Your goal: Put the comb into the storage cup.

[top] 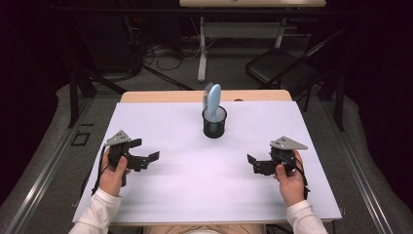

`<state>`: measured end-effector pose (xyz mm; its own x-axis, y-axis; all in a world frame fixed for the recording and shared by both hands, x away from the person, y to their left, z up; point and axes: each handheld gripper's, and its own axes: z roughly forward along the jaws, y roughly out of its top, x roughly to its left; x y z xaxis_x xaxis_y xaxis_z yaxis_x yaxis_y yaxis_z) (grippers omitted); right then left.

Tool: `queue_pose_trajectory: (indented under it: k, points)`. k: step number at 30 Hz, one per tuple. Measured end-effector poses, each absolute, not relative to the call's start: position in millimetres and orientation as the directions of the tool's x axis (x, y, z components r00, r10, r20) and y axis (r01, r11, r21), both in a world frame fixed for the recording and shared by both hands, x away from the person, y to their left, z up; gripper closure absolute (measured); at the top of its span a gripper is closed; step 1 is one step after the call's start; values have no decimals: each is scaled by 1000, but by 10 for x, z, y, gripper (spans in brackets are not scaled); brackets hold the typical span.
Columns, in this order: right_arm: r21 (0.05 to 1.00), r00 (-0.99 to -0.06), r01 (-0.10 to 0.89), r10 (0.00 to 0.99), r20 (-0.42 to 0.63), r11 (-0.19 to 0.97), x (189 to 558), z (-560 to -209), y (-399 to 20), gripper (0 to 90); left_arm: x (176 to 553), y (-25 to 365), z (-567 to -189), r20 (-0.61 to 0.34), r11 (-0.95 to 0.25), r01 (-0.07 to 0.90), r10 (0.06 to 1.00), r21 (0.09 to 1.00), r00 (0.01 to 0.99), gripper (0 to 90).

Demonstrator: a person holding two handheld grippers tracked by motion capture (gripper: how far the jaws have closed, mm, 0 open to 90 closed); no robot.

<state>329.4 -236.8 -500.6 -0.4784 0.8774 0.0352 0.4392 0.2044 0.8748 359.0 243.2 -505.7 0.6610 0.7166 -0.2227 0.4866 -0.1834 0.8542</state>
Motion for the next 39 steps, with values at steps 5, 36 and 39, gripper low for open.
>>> queue_pose_trajectory:
  k: [5, 36, 39]
  points:
    - [876, -472, 440, 881, 39, 197, 3289, -5066, -2378, 0, 3573, 2429, -5145, -195, -202, 473, 723, 857, 662, 6]
    - [866, -434, 474, 898, 71, 160, 3332, -5224, -2472, 0, 3574, 2469, -5309, -181, -185, 453, 739, 872, 649, 6]
    - [862, -433, 480, 899, 71, 163, 3339, -5232, -2478, 0, 3578, 2467, -5315, -181, -187, 458, 741, 869, 647, 6]
